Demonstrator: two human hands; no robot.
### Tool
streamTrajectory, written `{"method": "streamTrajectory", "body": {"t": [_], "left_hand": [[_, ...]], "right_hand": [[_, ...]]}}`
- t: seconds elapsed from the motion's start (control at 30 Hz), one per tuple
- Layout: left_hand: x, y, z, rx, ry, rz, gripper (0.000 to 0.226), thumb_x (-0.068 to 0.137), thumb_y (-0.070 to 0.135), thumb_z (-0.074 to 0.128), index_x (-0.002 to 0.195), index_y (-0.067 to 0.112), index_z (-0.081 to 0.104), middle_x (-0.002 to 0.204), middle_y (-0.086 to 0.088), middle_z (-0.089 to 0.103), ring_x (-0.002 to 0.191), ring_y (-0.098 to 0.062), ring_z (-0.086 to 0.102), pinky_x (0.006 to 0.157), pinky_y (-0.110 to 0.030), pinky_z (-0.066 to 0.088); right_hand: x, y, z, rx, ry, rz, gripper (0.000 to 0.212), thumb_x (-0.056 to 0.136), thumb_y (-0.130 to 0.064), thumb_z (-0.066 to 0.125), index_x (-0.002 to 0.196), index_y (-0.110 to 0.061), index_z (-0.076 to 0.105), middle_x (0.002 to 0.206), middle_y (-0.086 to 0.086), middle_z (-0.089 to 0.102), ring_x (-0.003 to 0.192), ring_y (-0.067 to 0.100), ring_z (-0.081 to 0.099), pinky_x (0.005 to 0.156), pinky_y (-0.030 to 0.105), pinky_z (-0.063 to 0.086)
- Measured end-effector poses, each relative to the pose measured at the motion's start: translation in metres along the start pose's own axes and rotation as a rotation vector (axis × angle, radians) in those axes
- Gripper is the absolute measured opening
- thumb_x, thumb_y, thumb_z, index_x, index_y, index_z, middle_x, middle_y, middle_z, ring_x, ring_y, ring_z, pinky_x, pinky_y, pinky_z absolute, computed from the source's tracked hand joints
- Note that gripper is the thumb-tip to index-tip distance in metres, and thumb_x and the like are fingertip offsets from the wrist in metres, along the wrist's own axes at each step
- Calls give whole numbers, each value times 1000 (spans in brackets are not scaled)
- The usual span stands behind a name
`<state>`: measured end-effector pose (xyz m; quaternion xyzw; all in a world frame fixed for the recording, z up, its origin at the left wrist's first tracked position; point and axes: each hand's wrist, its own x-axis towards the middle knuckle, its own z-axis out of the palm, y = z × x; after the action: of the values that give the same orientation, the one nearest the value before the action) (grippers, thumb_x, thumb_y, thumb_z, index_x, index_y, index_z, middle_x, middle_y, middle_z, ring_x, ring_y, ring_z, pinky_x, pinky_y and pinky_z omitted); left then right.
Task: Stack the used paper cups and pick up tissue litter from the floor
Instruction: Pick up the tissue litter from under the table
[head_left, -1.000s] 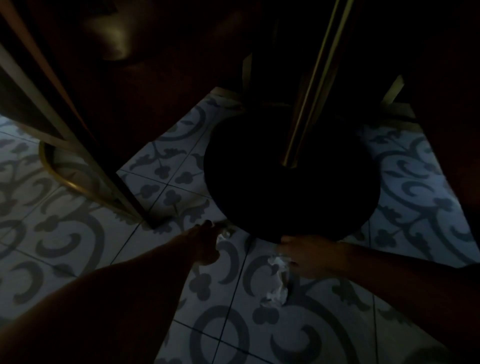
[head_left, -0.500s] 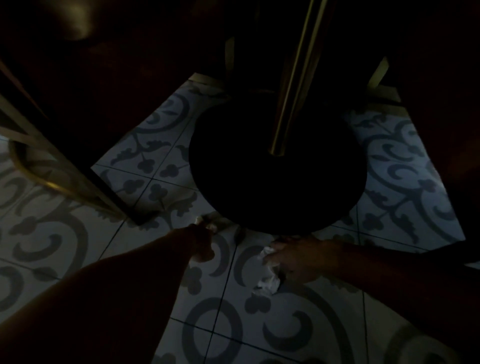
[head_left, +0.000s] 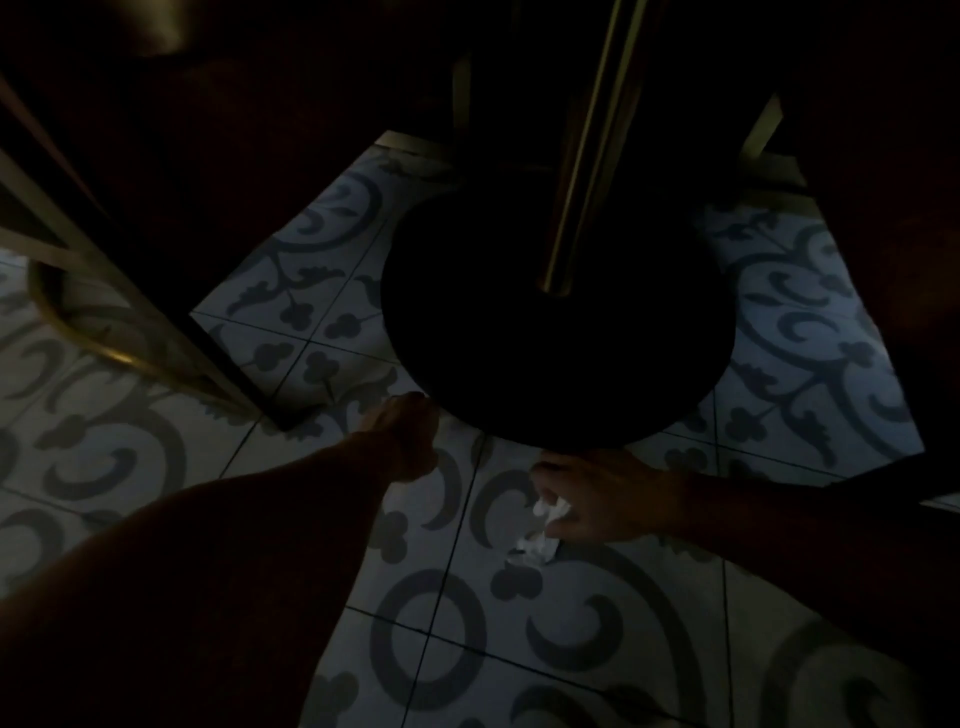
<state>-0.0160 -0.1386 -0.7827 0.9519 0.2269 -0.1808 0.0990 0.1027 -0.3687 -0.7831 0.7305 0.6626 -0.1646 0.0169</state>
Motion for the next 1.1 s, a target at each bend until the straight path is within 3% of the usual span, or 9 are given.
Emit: {"method": "streamTrajectory", "body": {"t": [0.07,0.13,0.3,0.4,0.53,0.7,0.87,1.0,1.1], "left_hand": [[-1,1,0,-28,34,-1,45,81,18,64,124,14,53,130,-9,53,118,-28,52,93,-36,46],[-1,-1,0,-71,60,-12,44,81,13,63,125,14,53,127,-8,55,114,-27,55,87,-34,47],[1,-5,3,-182,13,-30,27,81,12,61,108,15,62,115,-6,61,102,-24,59,77,-29,46],[2,-1,3,-176,-39,-12,21,83,17,63,104,17,63,110,-5,63,99,-24,60,73,-28,43],[2,5,4,-116,-80,21,25,85,19,59,109,18,63,113,-6,63,101,-25,60,78,-32,47],[3,8,1,-74,-109,34,28,87,21,57,115,17,61,117,-7,62,105,-25,59,82,-33,47],[4,10,0,-26,-139,55,27,91,22,53,116,16,59,116,-6,61,103,-23,59,76,-30,43],[3,11,0,-30,-139,36,23,91,22,53,111,14,61,100,-4,59,88,-20,56,71,-30,42],[2,10,-1,-39,-140,36,20,92,24,53,108,15,62,108,-6,63,93,-22,58,72,-30,42]], "right_hand": [[-3,-7,3,-69,14,-48,35,75,-53,65,89,-22,54,92,-4,62,79,15,62,59,20,31],[-3,-11,8,-65,-70,-79,34,83,-49,59,95,-17,57,98,0,63,83,20,63,61,22,26],[4,-19,16,32,-211,-62,15,86,-23,58,94,-11,52,97,8,61,80,27,61,61,27,37],[5,-24,17,-25,-264,-88,27,86,-21,59,109,-11,48,105,10,60,83,29,62,66,34,50],[2,-29,19,-164,-207,-140,41,84,-21,63,119,-14,43,112,8,55,83,26,62,65,32,46],[0,-37,13,-190,-229,-176,50,89,-16,56,135,-20,38,138,9,40,115,30,52,91,42,48],[-4,-40,16,-245,-331,-210,52,97,-19,51,145,-27,34,157,9,18,141,32,21,115,47,25],[-5,-37,23,-232,-409,-199,53,98,-20,50,147,-28,33,161,7,9,145,31,10,118,44,14],[-1,-38,25,-223,-417,-194,57,96,-24,54,147,-21,31,158,8,16,142,32,19,117,47,21]]}}
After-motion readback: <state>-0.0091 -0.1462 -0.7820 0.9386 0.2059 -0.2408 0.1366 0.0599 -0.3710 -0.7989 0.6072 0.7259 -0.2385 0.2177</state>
